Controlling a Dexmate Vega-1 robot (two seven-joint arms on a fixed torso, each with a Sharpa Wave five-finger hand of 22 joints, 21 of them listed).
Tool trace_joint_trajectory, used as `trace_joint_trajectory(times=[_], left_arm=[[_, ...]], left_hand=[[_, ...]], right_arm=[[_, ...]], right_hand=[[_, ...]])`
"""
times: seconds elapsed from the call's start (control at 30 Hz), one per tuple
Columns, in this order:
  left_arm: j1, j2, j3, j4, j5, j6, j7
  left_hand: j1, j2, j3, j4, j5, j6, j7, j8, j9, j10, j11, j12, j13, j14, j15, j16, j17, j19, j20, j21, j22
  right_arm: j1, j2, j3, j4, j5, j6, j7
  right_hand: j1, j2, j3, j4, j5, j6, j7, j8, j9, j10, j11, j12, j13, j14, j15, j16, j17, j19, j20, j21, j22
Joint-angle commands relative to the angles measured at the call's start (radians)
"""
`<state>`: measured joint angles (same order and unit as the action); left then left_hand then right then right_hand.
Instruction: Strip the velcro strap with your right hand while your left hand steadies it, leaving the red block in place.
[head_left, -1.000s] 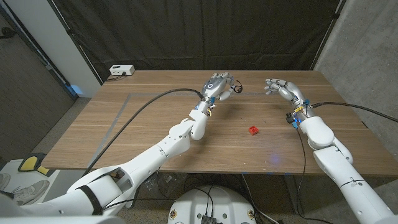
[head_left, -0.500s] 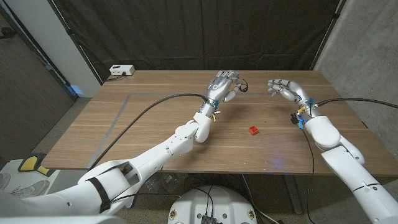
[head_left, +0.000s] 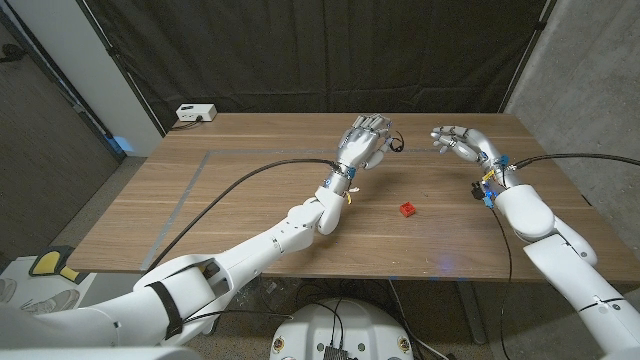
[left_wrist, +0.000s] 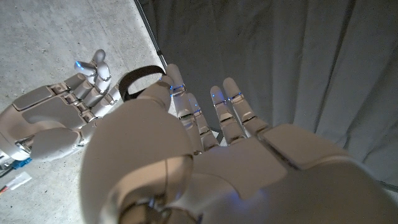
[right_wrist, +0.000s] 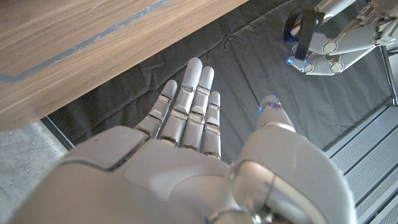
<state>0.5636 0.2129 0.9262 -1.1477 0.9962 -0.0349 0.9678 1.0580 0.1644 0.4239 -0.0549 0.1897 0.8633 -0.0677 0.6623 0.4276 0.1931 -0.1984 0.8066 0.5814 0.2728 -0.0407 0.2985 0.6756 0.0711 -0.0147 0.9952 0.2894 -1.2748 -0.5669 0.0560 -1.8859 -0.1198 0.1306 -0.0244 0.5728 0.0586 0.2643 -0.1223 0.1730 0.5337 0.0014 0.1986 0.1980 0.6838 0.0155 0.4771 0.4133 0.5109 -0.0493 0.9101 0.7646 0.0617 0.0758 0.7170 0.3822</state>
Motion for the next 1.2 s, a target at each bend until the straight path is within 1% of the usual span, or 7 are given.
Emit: trace_joint_trajectory(times=[0.03, 0.3, 0.37, 0.57, 0.8, 0.93, 1.2], left_arm=[[-0.001, -0.006, 0.011, 0.006, -0.005, 0.001, 0.013], [0.028, -0.042, -0.008, 0.008, -0.018, 0.063, 0.058], [0.027, -0.045, -0.005, 0.014, -0.014, 0.071, 0.071], [0.026, -0.064, -0.001, 0.044, -0.014, 0.081, 0.14], [0.03, -0.067, -0.011, 0.043, -0.032, 0.051, 0.147], [0.026, -0.066, -0.01, 0.045, -0.048, 0.028, 0.146], [0.026, -0.066, -0.01, 0.043, -0.058, 0.035, 0.139]], left_hand=[[-0.034, -0.024, 0.0, 0.009, 0.002, 0.076, -0.092, 0.002, -0.006, -0.067, 0.027, -0.078, -0.055, -0.058, -0.074, -0.057, -0.052, -0.049, 0.03, 0.028, 0.002], [-0.087, -0.016, 0.002, 0.048, 0.003, 0.053, -0.145, -0.013, -0.034, 0.033, 0.019, -0.119, -0.142, -0.016, -0.061, -0.072, -0.127, -0.134, 0.227, 0.011, -0.08], [-0.101, 0.0, 0.003, 0.068, 0.008, 0.033, -0.147, -0.011, -0.027, 0.044, 0.0, -0.084, -0.107, 0.04, -0.088, -0.05, -0.114, -0.145, 0.227, -0.008, -0.099], [-0.042, 0.025, -0.151, 0.05, 0.027, 0.011, -0.147, 0.008, -0.012, 0.093, -0.011, 0.34, 0.444, 0.008, -0.147, 0.383, 0.438, -0.159, 0.185, 0.038, -0.049], [0.005, 0.025, -0.176, 0.042, 0.029, 0.024, -0.144, -0.003, -0.01, 0.467, -0.01, 0.527, 0.517, 0.273, -0.173, 0.668, 0.512, -0.095, 0.098, 0.339, 0.124], [0.008, 0.005, -0.184, 0.044, 0.025, 0.04, -0.143, -0.024, -0.02, 0.555, -0.008, 0.653, 0.647, 0.362, -0.173, 0.811, 0.56, -0.08, 0.062, 0.542, 0.273], [0.004, 0.001, -0.17, 0.055, 0.027, 0.035, -0.137, -0.036, -0.023, 0.676, -0.015, 0.762, 0.657, 0.396, -0.171, 0.892, 0.56, -0.046, 0.049, 0.566, 0.299]], right_arm=[[-0.021, -0.038, 0.026, -0.107, 0.057, -0.151, 0.125], [-0.021, -0.02, 0.035, -0.09, 0.051, -0.097, 0.127], [-0.021, -0.018, 0.037, -0.085, 0.059, -0.086, 0.131], [-0.028, -0.014, 0.041, -0.089, 0.049, -0.085, 0.123], [-0.027, -0.013, 0.042, -0.094, 0.043, -0.092, 0.125], [-0.024, -0.011, 0.041, -0.084, 0.05, -0.073, 0.127], [-0.009, -0.023, 0.042, -0.06, 0.104, -0.034, 0.179]], right_hand=[[-0.008, 0.001, -0.015, 0.0, 0.006, 0.015, -0.015, 0.002, 0.006, -0.046, -0.004, 0.013, 0.028, -0.058, -0.063, 0.003, 0.013, -0.062, 0.019, -0.01, 0.013], [-0.001, 0.011, -0.02, -0.003, 0.007, 0.001, -0.016, -0.004, 0.006, -0.064, 0.001, 0.025, 0.045, -0.07, -0.069, 0.01, 0.014, -0.061, 0.01, 0.001, 0.02], [-0.002, 0.011, -0.022, -0.003, 0.007, 0.002, -0.015, -0.004, 0.006, -0.065, -0.002, 0.029, 0.048, -0.069, -0.07, 0.012, 0.014, -0.057, 0.011, 0.003, 0.021], [-0.007, 0.012, -0.028, 0.0, 0.006, -0.002, -0.013, -0.006, 0.006, -0.065, 0.003, 0.037, 0.056, -0.069, -0.069, 0.018, 0.014, -0.056, 0.011, 0.009, 0.024], [-0.016, 0.012, -0.038, 0.005, 0.005, 0.001, -0.009, -0.004, 0.006, -0.059, 0.003, 0.051, 0.064, -0.064, -0.071, 0.027, 0.014, -0.058, 0.014, 0.014, 0.027], [-0.02, 0.013, -0.043, 0.006, 0.005, 0.008, -0.004, -0.002, 0.006, -0.055, 0.004, 0.06, 0.071, -0.058, -0.072, 0.034, 0.014, -0.055, 0.012, 0.019, 0.03], [-0.022, 0.017, -0.049, 0.006, 0.006, 0.024, -0.007, 0.003, 0.006, -0.05, 0.0, 0.076, 0.082, -0.056, -0.072, 0.044, 0.017, -0.054, 0.013, 0.025, 0.033]])
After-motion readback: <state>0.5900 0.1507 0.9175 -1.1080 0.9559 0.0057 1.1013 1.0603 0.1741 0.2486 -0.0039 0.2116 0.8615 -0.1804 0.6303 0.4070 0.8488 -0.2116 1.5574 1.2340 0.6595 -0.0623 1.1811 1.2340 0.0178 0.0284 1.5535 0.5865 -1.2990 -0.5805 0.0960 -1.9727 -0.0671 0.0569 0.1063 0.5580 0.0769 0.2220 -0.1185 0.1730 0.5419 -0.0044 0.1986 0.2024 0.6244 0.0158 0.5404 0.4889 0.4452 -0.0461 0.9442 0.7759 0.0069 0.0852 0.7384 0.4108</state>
